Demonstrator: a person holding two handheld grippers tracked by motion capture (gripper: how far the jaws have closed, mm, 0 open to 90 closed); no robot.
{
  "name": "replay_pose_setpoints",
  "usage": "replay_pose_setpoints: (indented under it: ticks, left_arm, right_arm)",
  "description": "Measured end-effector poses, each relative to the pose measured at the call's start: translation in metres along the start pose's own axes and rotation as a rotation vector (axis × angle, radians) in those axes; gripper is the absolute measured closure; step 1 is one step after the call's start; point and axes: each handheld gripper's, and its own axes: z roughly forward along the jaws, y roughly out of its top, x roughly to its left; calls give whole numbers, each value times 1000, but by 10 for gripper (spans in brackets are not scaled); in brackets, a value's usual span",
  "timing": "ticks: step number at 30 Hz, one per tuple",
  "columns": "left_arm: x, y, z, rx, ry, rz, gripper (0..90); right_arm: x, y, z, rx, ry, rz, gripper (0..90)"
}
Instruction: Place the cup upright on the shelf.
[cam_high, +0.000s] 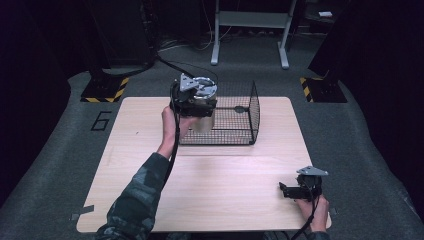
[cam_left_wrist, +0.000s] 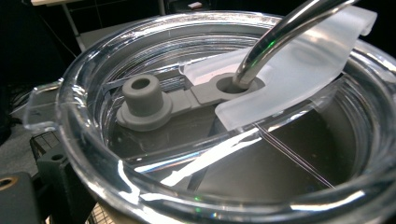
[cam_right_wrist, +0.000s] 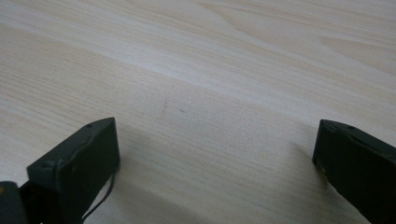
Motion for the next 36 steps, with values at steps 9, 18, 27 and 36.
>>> replay_pose_setpoints:
  ticks: [9, 18, 27, 36]
  left_arm:
    - [2, 3, 14, 4, 7, -4, 42]
    - [3, 6, 29, 7, 17, -8, 41]
    - [7, 8, 43, 18, 38, -10, 41]
    - [13, 3, 58, 34, 60, -29, 41]
  right_arm:
    - [0, 0, 0, 0, 0, -2, 2]
    - [0, 0, 0, 0, -1, 1, 3]
    - [0, 0, -1, 0, 8, 11, 3]
    - [0, 0, -1, -1, 9, 6, 3]
